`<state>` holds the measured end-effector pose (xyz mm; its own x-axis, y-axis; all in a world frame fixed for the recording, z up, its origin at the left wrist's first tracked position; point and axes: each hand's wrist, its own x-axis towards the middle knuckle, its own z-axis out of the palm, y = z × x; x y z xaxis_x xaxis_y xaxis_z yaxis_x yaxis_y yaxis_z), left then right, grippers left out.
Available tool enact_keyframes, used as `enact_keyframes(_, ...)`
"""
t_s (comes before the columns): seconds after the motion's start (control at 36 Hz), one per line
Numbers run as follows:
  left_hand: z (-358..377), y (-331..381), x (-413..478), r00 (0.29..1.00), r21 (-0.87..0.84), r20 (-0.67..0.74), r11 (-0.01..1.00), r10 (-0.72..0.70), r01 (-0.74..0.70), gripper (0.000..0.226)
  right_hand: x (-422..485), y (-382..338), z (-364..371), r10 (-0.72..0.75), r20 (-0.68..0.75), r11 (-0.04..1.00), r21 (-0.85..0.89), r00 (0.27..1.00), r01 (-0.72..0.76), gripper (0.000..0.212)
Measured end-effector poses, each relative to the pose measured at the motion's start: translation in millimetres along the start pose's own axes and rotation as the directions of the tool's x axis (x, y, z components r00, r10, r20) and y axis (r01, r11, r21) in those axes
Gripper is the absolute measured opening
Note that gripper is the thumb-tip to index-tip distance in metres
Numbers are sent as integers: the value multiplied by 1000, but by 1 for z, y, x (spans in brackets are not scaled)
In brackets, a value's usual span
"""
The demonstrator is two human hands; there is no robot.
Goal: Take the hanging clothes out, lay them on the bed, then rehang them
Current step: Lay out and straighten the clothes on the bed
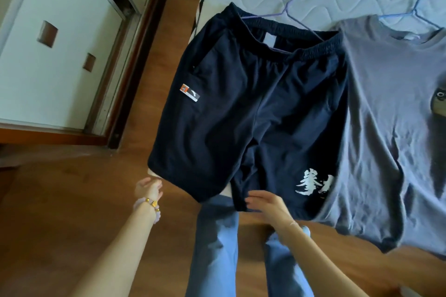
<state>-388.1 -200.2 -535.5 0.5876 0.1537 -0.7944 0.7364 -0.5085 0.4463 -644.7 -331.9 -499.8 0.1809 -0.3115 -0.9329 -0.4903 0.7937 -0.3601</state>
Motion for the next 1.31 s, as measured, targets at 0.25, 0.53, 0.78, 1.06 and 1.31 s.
enact_keyframes(0.25,69,-87,-96,950,177,240,971,-199,158,28,6,23,-139,-191,-514,952,-306,836,29,37)
enact_keyframes(0.53,127,-121,-141,953,61,250,985,-170,160,52,17,12,-171,-254,-391,923,-370,885,102,40)
enact_keyframes(0.78,165,-148,-189,910,-177,391,959,-139,223,38,10,24,-214,-222,-179,907,-399,959,135,34)
enact_keyframes(1.06,192,-133,-232,949,-292,314,947,-38,135,54,-11,44,-208,142,194,982,-154,971,-113,12)
enact_keyframes(1.31,147,-84,-268,908,-524,406,841,107,135,21,-17,10,-159,-74,365,725,659,928,-201,29)
